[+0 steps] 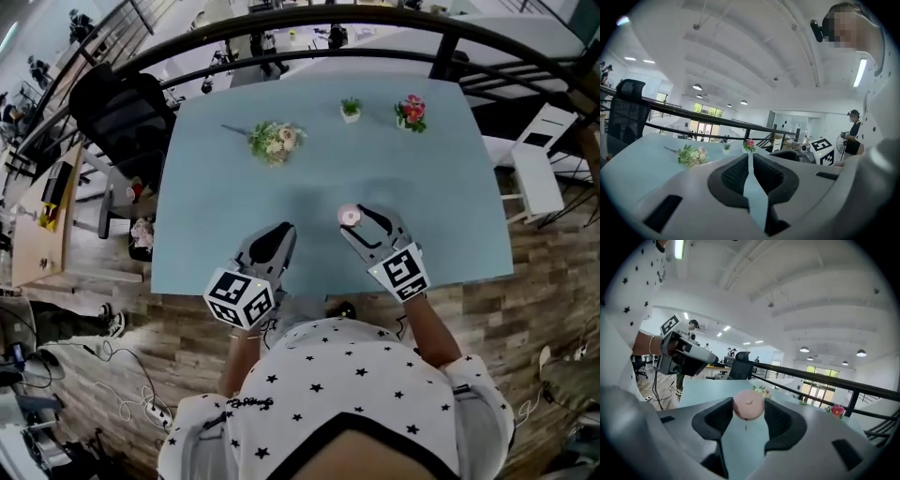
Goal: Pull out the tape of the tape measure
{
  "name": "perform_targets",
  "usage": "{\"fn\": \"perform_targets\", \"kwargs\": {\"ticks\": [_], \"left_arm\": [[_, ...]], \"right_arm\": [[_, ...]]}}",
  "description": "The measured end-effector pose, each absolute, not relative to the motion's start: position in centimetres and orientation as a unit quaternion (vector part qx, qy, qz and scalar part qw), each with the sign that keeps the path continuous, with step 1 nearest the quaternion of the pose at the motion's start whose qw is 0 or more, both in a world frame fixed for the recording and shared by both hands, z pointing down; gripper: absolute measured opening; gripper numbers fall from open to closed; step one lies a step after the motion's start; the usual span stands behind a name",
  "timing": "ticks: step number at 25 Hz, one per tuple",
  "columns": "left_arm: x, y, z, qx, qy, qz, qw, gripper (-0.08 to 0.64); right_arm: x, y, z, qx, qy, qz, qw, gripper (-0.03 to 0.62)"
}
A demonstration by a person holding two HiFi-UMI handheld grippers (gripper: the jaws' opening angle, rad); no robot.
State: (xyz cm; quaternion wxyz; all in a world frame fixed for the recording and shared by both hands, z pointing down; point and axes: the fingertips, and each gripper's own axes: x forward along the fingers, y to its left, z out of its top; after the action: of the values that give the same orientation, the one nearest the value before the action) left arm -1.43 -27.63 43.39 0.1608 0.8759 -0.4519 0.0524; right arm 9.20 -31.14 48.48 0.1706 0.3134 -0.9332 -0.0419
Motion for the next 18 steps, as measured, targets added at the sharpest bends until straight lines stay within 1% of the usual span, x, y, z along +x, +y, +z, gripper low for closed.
{"fn": "perform_targets", "kwargs": {"ticks": [4, 6, 7, 11, 13, 16, 18], "left_arm": [[0.2, -27.4, 43.2, 0.887, -0.426, 0.047, 0.172, 0.042], [1.0, -27.2, 43.0, 0.894, -0.409, 0.045, 0.18, 0.109], [1.5, -27.1, 42.9, 0.897, -0.4, 0.044, 0.183, 0.118], [3.0, -26.9, 42.3, 0.908, -0.368, 0.027, 0.199, 0.12], [3.8, -26.7, 42.0, 0.912, -0.35, 0.011, 0.215, 0.138], [4.8, -26.3, 41.7, 0.914, -0.326, -0.015, 0.241, 0.14], [5.4, -26.0, 41.7, 0.916, -0.307, -0.026, 0.258, 0.159]], "right_arm": [[9.8, -29.8, 45.6, 0.32, -0.934, -0.07, 0.143, 0.21], [9.8, -29.1, 44.4, 0.318, -0.935, -0.087, 0.133, 0.21], [9.8, -28.8, 43.9, 0.316, -0.935, -0.097, 0.13, 0.21], [9.5, -28.0, 42.9, 0.304, -0.934, -0.134, 0.13, 0.21], [9.3, -27.4, 42.8, 0.296, -0.935, -0.147, 0.132, 0.21], [8.8, -26.4, 42.5, 0.282, -0.937, -0.161, 0.13, 0.21], [8.3, -25.9, 42.4, 0.272, -0.938, -0.169, 0.134, 0.21]]}}
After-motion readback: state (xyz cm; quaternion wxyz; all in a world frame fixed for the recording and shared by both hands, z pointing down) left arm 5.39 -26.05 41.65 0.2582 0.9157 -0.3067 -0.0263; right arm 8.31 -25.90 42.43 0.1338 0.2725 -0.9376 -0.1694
